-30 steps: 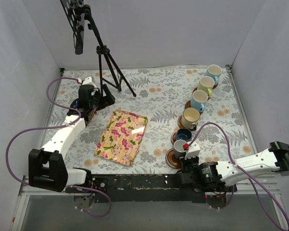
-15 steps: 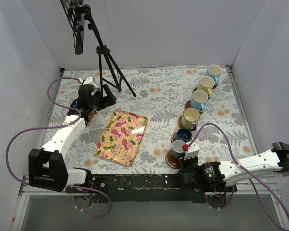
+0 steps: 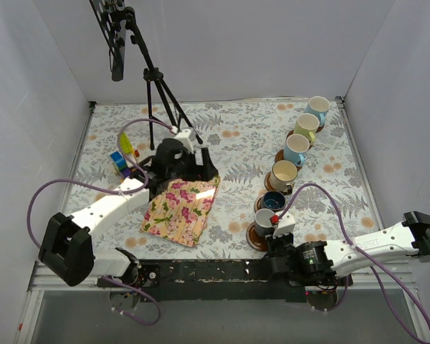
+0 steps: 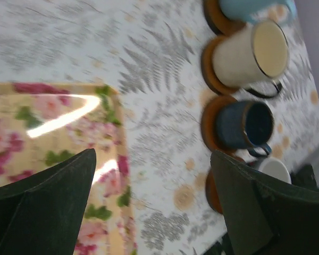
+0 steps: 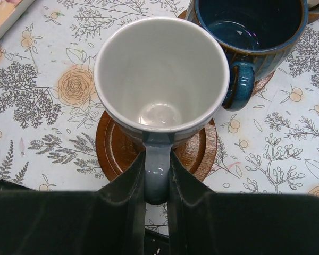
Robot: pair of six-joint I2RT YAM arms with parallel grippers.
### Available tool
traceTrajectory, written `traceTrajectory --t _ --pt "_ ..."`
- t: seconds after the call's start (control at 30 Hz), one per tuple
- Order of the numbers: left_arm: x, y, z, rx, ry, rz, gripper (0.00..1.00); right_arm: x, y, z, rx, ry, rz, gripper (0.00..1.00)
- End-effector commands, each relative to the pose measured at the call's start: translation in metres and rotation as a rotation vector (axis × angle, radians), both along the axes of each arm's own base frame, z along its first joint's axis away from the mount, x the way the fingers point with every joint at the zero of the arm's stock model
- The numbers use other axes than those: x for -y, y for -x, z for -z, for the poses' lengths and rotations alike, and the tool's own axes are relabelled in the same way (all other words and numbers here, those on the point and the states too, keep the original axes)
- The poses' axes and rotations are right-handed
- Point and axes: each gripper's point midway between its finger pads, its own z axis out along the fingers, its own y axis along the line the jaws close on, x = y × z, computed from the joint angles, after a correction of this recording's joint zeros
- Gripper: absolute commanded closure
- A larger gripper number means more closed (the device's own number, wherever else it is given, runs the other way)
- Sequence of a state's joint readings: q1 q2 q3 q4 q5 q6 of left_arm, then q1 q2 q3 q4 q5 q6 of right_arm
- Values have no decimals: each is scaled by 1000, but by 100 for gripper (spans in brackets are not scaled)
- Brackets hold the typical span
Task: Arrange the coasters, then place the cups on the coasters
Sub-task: Place the cup on the coaster.
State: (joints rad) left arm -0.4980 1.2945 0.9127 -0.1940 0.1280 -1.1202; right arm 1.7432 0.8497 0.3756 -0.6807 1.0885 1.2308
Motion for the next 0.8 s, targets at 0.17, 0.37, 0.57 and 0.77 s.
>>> traceTrajectory --t 0.17,0.37,0.57,0.77 --pt "115 89 28 -123 3 312 13 -21 43 -2 3 -31 -234 99" --pt "153 101 35 -133 -2 442 16 -21 42 -1 5 -28 -235 99" --pt "176 109 40 -147 11 505 16 -21 43 0 2 -31 -234 99" --pt "192 128 38 -137 31 590 18 -21 42 0 -1 -37 -231 99"
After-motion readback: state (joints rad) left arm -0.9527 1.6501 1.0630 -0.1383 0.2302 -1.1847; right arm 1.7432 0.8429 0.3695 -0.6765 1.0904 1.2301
